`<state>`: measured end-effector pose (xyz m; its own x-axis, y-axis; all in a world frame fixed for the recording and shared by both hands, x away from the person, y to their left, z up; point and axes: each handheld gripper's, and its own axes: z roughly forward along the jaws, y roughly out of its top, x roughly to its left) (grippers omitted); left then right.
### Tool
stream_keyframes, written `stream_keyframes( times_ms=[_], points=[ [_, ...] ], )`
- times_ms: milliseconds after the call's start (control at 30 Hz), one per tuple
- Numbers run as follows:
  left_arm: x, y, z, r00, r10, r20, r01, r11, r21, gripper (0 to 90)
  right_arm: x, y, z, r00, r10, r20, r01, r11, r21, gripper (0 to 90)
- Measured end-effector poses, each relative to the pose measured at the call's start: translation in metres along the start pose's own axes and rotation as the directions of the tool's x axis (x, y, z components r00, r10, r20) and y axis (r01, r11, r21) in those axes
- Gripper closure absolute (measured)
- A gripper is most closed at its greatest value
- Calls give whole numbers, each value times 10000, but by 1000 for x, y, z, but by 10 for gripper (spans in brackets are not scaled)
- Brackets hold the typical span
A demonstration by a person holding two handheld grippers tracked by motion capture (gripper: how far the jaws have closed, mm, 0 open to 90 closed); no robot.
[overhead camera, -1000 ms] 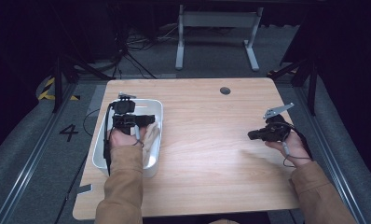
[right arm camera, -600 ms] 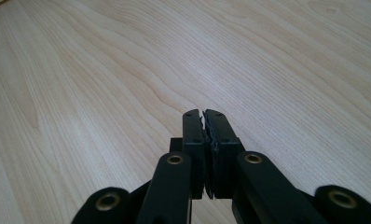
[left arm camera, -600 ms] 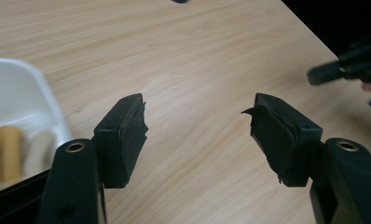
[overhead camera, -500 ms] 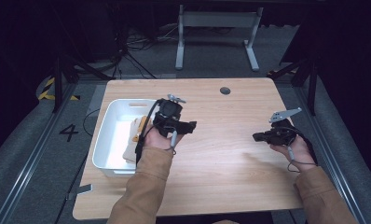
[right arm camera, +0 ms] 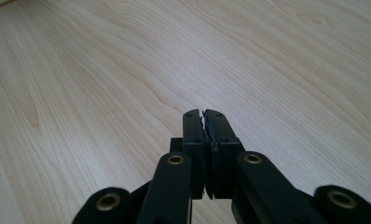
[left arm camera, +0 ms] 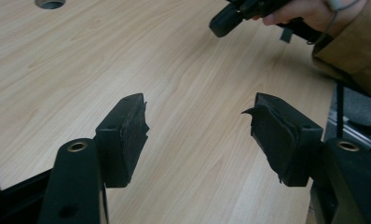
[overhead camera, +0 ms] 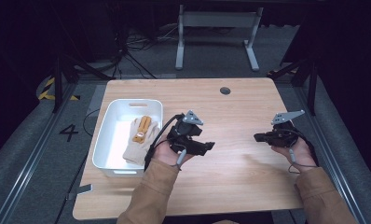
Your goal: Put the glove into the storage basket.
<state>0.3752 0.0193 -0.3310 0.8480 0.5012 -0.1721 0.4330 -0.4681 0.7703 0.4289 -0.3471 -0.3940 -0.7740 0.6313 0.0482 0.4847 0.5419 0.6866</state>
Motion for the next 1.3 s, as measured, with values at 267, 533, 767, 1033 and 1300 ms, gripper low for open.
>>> stream_keyframes(
  times_ms=[267, 533, 767, 1033, 1300],
  points=[
    [8, -32, 29, 9956, 97, 934, -88, 9999, -95, 373, -2, -1, 3, 10000, 32, -45, -31, 10000, 32, 876],
    [9, -51, 54, 9938, -76, 1111, 55, 9998, 196, 377, -1, -1, 8, 9996, -132, -251, 134, 9999, 65, 875],
    [8, -65, 77, 9954, 104, 948, -140, 9992, 375, 371, -3, -3, 8, 9996, -48, -269, 47, 10000, -22, 876],
    [6, -74, 93, 9967, 768, 249, -792, 9902, 1148, 358, -4, -4, 12, 9995, -49, -305, 53, 9999, 113, 875],
    [6, -79, 101, 9962, 733, 473, -786, 9896, 1205, 358, -6, -7, 14, 9995, 2, -315, 3, 9999, 165, 876]
  ],
)
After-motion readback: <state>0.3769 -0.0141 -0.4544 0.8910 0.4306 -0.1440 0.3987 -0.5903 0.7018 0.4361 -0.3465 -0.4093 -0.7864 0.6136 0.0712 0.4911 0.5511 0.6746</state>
